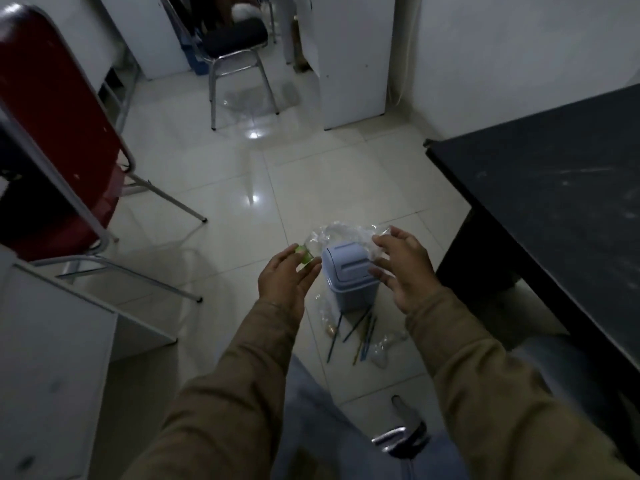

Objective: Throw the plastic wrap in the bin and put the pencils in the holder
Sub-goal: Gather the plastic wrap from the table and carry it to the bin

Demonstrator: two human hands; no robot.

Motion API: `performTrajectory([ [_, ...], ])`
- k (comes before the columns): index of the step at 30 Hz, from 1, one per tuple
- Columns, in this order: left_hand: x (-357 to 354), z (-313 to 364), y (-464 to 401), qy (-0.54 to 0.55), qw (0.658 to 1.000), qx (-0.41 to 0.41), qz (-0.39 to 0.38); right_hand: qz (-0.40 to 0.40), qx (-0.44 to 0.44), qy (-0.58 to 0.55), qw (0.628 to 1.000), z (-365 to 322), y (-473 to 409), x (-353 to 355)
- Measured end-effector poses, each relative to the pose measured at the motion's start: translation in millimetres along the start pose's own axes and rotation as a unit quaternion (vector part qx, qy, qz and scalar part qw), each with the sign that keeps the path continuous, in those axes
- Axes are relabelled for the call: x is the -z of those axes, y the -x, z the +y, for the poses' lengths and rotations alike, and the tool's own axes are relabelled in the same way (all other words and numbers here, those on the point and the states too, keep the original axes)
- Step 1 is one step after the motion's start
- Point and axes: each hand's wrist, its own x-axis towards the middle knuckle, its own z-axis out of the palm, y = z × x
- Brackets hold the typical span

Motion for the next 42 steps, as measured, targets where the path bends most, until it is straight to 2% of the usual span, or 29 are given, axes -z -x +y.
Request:
performTrajectory([
  [3, 19, -15, 27, -0.015, 1.000, 0.010, -0.001, -0.015, -0.001, 0.028, 0.999, 19, 31, 27],
  [7, 26, -29, 47, -0.035, 0.999, 0.014, -0.010, -0.017, 0.002, 0.003, 1.000, 27, 54, 51],
  [16, 12, -47, 39, -0.102, 0.994, 0.027, -0.030, -0.021, 0.004, -0.041, 0.999, 22, 38, 75],
  [19, 11, -56, 17, -0.119, 0.992, 0.038, -0.012, -0.012, -0.022, 0.001, 1.000, 31, 18, 75],
  [22, 15, -65, -16, -0.182, 0.982, 0.051, 0.002, 0.013, -0.046, 0.045, 0.998, 42, -7, 71],
  [28, 11, -71, -95, -0.281, 0.955, 0.090, -0.020, 0.059, -0.073, 0.037, 0.995, 66, -74, 57],
  [33, 0, -79, -161, -0.384, 0.915, 0.105, -0.068, 0.096, -0.073, 0.001, 0.993, 75, -130, 49],
  [38, -7, -95, -219, -0.435, 0.895, 0.079, -0.057, 0.118, -0.095, -0.011, 0.988, 90, -175, 54],
  [42, -4, -106, -258, -0.452, 0.891, 0.038, 0.008, 0.123, -0.093, 0.005, 0.988, 107, -193, 62],
])
